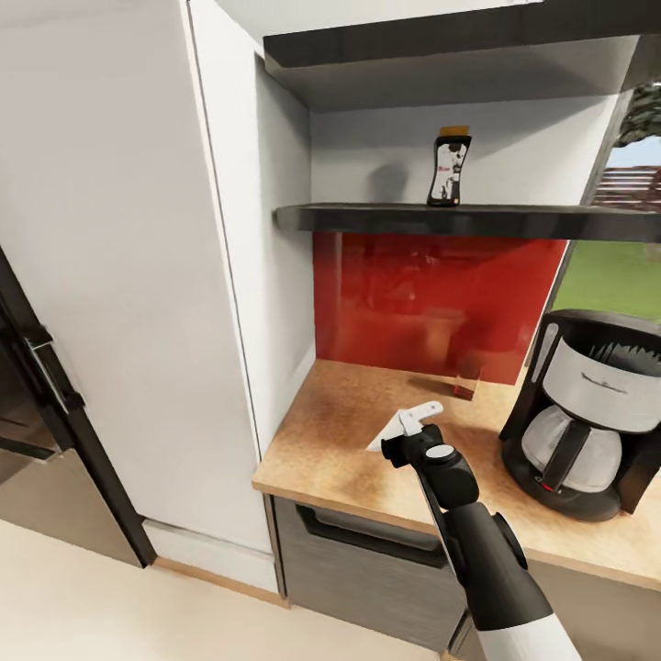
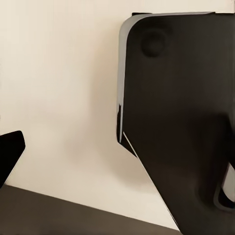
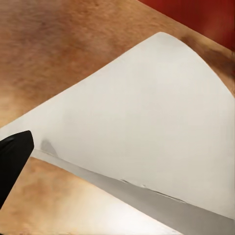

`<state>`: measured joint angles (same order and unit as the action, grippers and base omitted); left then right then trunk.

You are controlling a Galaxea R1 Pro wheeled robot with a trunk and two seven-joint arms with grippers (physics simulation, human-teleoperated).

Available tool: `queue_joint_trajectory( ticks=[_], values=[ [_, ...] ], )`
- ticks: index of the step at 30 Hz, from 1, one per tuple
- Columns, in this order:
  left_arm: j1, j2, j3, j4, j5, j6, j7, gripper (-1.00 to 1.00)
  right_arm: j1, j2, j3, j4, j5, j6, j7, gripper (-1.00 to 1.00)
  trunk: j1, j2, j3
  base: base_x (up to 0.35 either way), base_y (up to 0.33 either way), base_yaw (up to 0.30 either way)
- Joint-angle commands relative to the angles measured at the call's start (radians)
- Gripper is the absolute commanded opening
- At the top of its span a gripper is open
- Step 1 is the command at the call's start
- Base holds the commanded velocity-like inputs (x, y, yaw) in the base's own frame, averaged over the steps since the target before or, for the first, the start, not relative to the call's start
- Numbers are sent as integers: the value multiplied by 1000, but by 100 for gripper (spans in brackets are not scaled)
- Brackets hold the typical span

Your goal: Set up a coffee station on the kitchen countertop: keep the coffee maker on the countertop, move the bottle of coffee from the kitchen shelf to the counter next to the coffee maker, place a paper coffee filter on top of the coffee maker, put the saucer next to the coffee maker with the coffee cup on the saucer, and place the electric kettle next to the coffee maker.

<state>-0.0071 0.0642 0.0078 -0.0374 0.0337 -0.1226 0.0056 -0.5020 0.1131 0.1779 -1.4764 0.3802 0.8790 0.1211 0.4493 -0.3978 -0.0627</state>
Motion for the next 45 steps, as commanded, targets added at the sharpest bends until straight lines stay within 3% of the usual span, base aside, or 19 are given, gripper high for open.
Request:
queue_joint_trajectory(
  ticks=[1, 10, 23, 27, 30, 32, 36, 40, 45],
  values=[
    [-1, 0, 0, 1, 3, -3, 1, 100, -1, 0, 0, -1, 11, 5, 9, -100, 1, -2, -1, 0, 1, -223],
    [-1, 0, 1, 1, 4, -1, 1, 100, -1, 0, -1, -1, 11, 5, 9, -100, 1, -2, 9, 66, 147, -213],
    [-1, -1, 0, 1, 3, -1, 1, 100, -1, 1, -1, -1, 13, 7, 3, -100, 1, -2, 10, 5, 171, -10],
    [-1, -1, -1, 1, 3, -1, 1, 100, -3, 18, 0, -5, 13, 9, -52, -100, 1, -2, 10, 0, 7, 0],
    [-1, -2, -1, 1, 2, 0, 0, 100, -25, 47, 0, -10, 13, 28, -140, -100, 1, -2, 10, 0, 2, 0],
    [-1, -3, -2, 1, 0, 1, 0, 100, -54, 60, 0, -13, 12, 75, -202, -100, 1, -2, 10, 0, 0, 0],
    [-1, -4, -3, 2, -2, 1, -1, 100, -107, 61, 1, -14, 14, 145, -238, -100, 1, -2, 10, 0, 0, 0],
    [-1, -6, -6, 2, -4, -1, -1, 100, -167, 61, 19, -14, 63, 167, -247, -100, 1, -2, 10, 0, 0, 0],
    [-1, -13, -10, 1, -8, -2, -1, 100, -245, 61, 34, -14, 213, 168, -249, -100, 1, -2, 10, 0, 0, 0]
  ],
)
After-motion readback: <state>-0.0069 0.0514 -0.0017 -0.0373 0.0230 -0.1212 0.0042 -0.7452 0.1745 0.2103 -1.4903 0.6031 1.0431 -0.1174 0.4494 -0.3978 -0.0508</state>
